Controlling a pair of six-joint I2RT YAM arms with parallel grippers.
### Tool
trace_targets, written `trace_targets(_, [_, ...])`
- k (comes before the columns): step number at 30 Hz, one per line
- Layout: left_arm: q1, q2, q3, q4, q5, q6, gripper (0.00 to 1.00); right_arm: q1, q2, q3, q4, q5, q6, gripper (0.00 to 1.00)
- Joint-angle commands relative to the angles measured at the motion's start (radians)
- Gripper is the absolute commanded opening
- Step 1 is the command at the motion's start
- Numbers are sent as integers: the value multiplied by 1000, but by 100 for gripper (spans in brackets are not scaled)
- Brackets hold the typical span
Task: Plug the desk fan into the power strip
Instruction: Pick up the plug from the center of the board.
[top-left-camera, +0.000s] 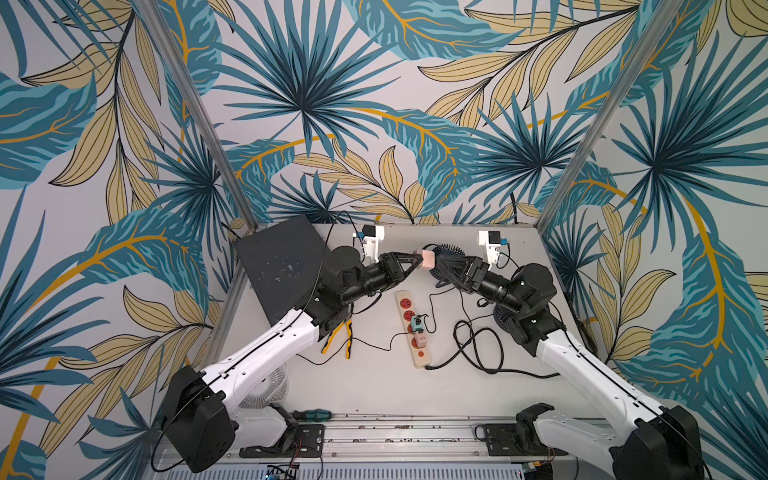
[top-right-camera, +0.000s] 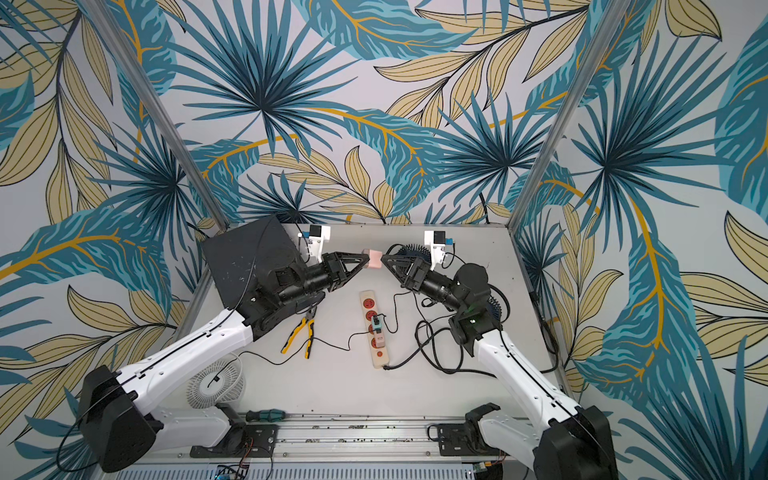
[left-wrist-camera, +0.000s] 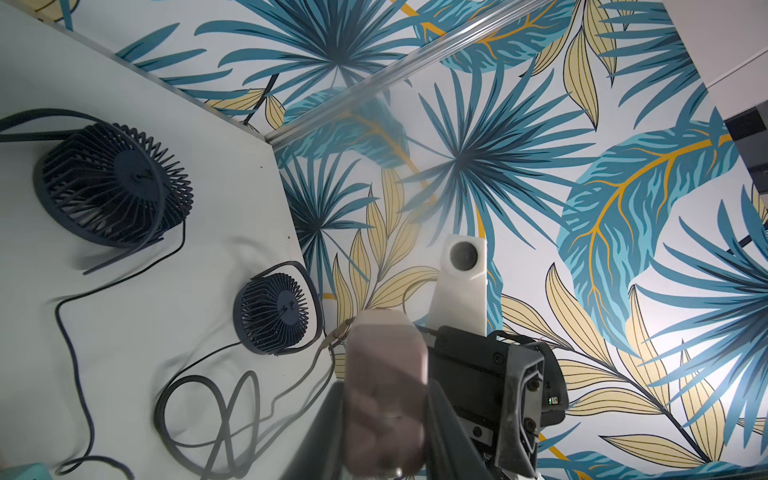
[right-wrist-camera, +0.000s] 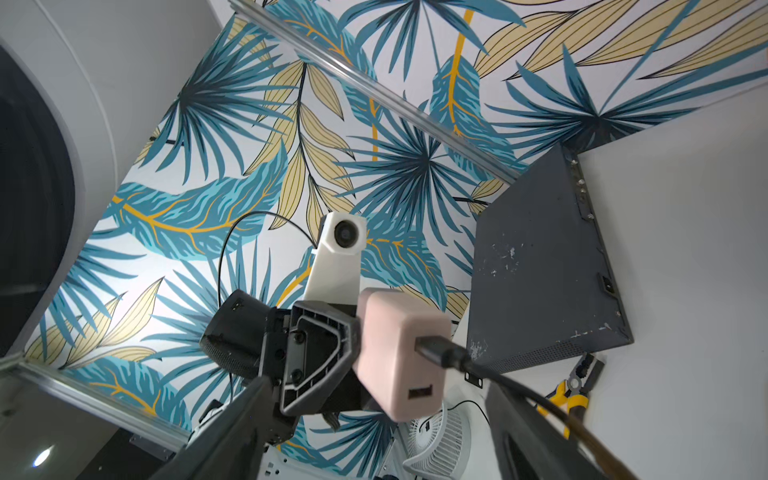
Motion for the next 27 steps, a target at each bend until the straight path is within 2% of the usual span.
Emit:
trace_targets(1, [-5,-36,-20,68,18,7,24,9,7,15,44,-54,11,78])
trace_targets(14, [-19,-46,-14,97,72,21,24,33,23,22,115,-91,55,61])
trace_targets(22, [-19,-71,-31,88,116,19,24,32,33,55,143,-105,52,42])
trace_targets(27, [-20,-74,-68,156,151,-24,23,34,49,61,193,-120,82,35])
